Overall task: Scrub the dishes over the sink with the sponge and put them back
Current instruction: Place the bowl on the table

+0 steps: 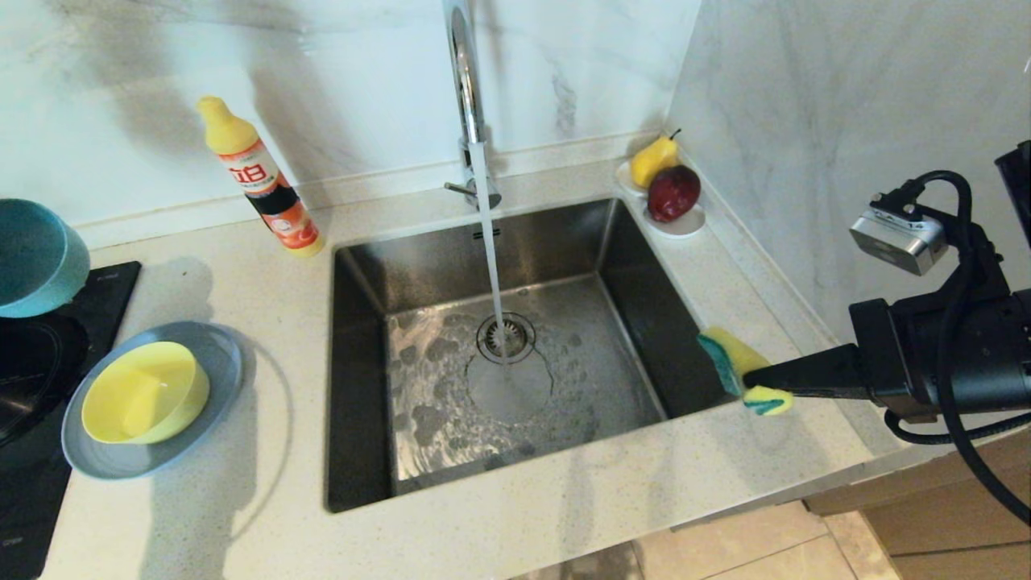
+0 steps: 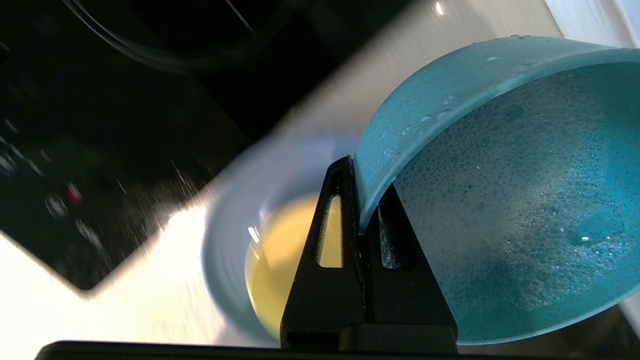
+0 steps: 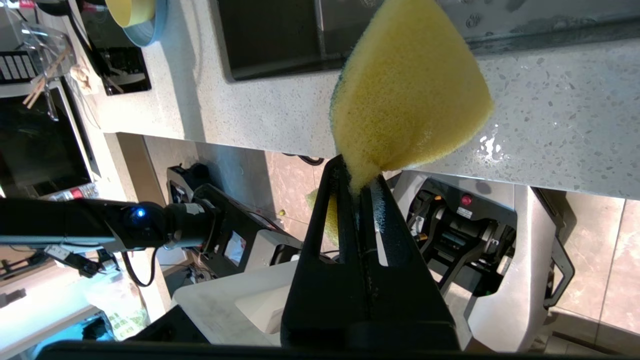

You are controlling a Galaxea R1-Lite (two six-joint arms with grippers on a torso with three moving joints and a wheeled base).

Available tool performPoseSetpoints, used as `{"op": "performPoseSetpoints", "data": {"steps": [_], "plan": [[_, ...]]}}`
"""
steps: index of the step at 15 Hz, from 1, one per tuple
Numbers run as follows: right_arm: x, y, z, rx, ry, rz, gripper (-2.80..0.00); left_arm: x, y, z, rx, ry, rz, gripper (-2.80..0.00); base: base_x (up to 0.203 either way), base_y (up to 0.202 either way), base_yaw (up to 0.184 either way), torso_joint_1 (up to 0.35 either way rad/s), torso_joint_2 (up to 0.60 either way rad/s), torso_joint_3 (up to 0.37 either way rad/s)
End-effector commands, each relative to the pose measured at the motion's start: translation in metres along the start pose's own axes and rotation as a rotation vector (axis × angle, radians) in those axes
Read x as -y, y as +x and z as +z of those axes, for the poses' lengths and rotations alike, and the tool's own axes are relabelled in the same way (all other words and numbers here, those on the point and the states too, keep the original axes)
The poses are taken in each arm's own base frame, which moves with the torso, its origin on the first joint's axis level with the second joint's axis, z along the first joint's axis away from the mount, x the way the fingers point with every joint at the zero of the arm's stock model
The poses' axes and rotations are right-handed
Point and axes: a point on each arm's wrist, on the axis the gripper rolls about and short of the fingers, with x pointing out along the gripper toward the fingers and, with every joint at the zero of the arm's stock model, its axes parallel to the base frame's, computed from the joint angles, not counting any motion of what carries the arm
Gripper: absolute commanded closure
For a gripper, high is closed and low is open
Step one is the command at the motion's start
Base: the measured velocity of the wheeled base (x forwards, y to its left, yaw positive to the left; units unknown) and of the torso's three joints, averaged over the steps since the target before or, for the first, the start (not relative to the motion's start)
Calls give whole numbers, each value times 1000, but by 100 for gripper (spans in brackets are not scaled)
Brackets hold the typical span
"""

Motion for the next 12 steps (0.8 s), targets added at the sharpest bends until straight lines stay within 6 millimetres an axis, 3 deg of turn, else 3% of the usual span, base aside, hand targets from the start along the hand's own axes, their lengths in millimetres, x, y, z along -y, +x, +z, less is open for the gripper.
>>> {"op": "performPoseSetpoints", "data": {"steps": [1,6,12], "plan": [[0,0,-1,-6,3,0,0,-21,35,11,-10,-51,74,0,0,0,0,0,0,0],[1,0,-3,-9,3,0,0,-66,83,24,-40,-129,200,0,0,0,0,0,0,0],[0,-3,-3,-2,0,4,0,-93,121,25,-73,-198,254,0,0,0,0,0,0,0]]}}
